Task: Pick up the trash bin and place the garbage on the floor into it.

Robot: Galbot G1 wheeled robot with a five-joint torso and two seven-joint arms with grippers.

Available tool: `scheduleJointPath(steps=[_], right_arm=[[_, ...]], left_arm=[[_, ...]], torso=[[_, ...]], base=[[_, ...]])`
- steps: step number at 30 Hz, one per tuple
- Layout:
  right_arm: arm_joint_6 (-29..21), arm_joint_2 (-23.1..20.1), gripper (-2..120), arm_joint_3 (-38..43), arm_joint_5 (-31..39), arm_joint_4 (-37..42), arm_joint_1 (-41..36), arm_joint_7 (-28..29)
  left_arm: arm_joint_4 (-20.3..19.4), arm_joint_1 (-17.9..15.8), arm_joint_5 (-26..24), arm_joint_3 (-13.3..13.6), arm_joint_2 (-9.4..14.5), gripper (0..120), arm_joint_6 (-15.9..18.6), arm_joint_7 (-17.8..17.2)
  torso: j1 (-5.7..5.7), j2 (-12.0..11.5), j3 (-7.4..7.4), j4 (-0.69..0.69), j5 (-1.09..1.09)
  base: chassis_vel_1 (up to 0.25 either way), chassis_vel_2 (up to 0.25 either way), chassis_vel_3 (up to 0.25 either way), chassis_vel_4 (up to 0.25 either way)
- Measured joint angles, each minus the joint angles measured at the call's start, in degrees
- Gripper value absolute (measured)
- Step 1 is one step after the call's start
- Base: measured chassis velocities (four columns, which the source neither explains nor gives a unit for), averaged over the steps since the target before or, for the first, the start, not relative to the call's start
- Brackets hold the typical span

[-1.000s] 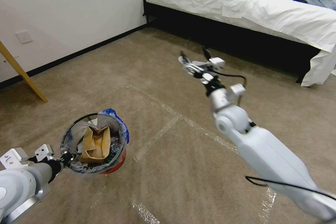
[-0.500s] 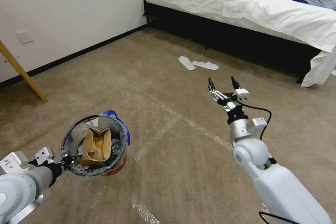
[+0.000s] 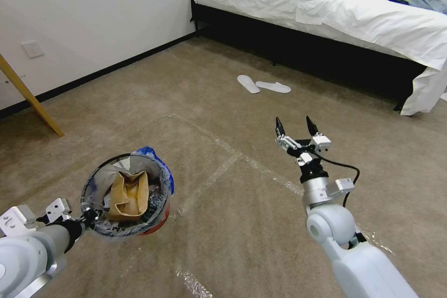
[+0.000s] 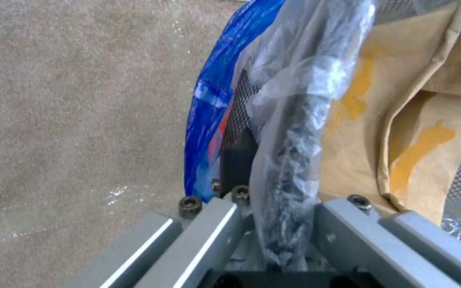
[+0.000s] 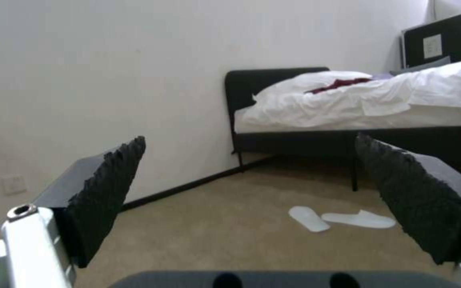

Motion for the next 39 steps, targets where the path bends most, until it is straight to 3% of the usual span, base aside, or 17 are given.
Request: scheduleJointPath(steps=[8,25,39], right_arm=[[1.33,1.18,100,1.81,-1.05,0.23,-3.96,-1.36],[2.92,2.19,100,1.19,-1.72,-0.66,-5.13,-3.58],[3.53,2.17,100,1.10,-1.75,-0.95,-5.60,-4.59]], left_arm=[[-0.52,0.63,-1.00,-1.05,0.09,0,0.85,-1.65],[-2.21,2.92,-3.47,-4.19,0.57,0,1.19,-4.24],[-2.31,2.72,-4.72,-4.64,0.72,0,1.16,-5.11]], torso=[[0.00,0.00,0.00,0.00,0.00],[0.00,0.00,0.00,0.00,0.00],[0.01,0.00,0.00,0.00,0.00]], base=[[0.000,0.000,0.000,0.000],[0.000,0.000,0.000,0.000],[0.000,0.000,0.000,0.000]])
